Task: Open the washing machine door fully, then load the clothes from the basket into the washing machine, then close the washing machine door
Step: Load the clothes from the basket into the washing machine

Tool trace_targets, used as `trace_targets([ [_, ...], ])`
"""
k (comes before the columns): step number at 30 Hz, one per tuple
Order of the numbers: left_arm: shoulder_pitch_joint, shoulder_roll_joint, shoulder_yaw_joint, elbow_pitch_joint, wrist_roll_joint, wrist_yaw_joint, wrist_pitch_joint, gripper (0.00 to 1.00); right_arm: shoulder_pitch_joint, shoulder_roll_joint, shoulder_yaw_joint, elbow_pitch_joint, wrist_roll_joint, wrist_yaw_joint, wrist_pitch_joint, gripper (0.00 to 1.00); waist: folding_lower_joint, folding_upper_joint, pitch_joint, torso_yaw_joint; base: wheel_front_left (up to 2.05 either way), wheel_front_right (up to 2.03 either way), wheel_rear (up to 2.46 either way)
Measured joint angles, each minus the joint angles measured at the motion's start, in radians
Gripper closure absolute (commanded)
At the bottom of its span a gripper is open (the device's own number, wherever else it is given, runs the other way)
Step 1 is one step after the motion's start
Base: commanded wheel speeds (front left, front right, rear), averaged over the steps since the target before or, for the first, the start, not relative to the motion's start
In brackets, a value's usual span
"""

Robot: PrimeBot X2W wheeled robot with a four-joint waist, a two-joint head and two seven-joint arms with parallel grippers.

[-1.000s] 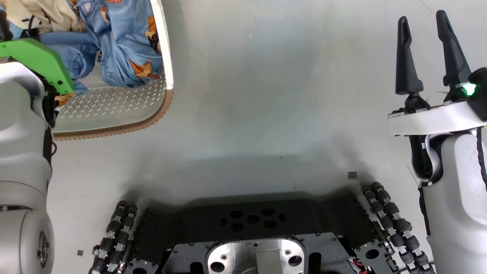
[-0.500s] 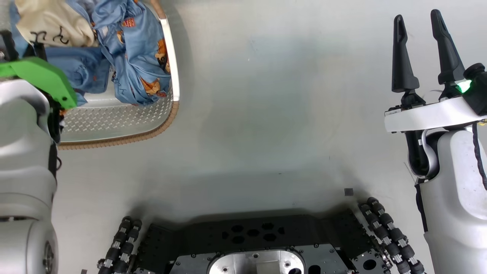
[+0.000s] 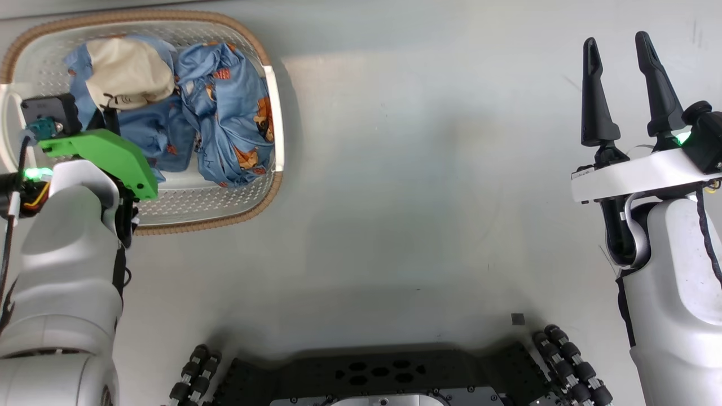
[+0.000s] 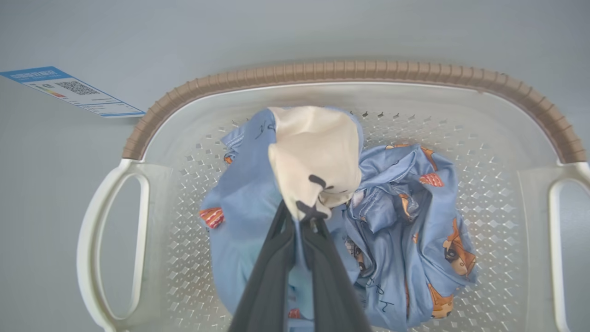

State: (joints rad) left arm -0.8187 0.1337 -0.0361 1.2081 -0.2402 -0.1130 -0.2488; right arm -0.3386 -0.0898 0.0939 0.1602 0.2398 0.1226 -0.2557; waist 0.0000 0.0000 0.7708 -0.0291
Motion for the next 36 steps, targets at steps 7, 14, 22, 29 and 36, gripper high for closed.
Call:
trace_targets([
  [7,0.065,-0.027,0.002,-0.078,-0.004,-0.001,0.000,1.00,0.018,-0.001,-0.020,0.013,0.016,0.000,0.000,0.00,0.0000,0.0000,-0.080,0.010,0.00,0.00,0.00],
  [14,0.122,-0.038,0.014,-0.164,-0.008,-0.001,0.000,1.00,0.045,-0.006,-0.024,0.031,0.016,0.000,0.000,0.00,-0.0001,0.0000,-0.160,0.022,0.00,0.00,0.00],
  [22,0.187,-0.048,0.034,-0.270,-0.008,0.001,0.000,1.00,0.080,-0.006,-0.018,0.050,0.024,0.000,0.000,0.00,-0.0001,0.0000,-0.248,0.035,0.00,0.00,0.00],
  [29,0.235,-0.050,0.042,-0.375,-0.008,0.001,0.000,1.00,0.096,-0.007,-0.013,0.065,0.026,0.000,0.000,0.00,0.0000,0.0000,-0.317,0.045,0.00,0.00,0.00],
  [36,0.290,-0.053,0.061,-0.471,-0.007,0.001,0.000,1.00,0.109,-0.007,-0.008,0.073,0.033,0.000,0.000,0.00,-0.0001,0.0000,-0.373,0.048,0.00,0.00,0.00],
])
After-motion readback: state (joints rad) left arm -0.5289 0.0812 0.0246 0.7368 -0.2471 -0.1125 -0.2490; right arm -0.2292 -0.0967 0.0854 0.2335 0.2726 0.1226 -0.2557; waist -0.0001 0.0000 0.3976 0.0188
